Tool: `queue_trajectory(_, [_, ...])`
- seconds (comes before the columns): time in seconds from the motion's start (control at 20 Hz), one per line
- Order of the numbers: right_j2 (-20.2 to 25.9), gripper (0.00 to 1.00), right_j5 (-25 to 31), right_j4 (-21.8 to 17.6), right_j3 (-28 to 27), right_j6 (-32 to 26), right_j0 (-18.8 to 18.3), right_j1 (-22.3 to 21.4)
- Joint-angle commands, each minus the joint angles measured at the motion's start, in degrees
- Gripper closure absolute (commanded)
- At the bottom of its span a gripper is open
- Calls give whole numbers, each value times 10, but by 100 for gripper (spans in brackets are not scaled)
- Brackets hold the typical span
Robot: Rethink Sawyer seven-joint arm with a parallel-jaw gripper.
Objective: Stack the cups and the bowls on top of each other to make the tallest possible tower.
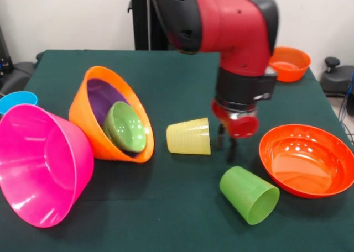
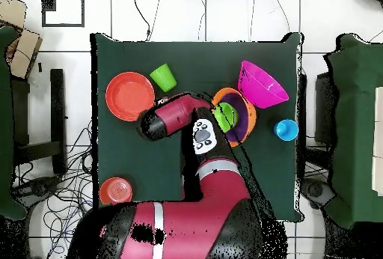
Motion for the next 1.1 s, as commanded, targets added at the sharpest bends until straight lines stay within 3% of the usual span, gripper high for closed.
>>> queue_trajectory(0.05, [93, 0, 51, 49, 60, -126, -8, -14])
queue_trajectory(0.45, [128, 0, 89, 83, 63, -163, -42, -47])
queue_trajectory(1.1, [166, 0, 155, 114, 37, -183, -64, -77])
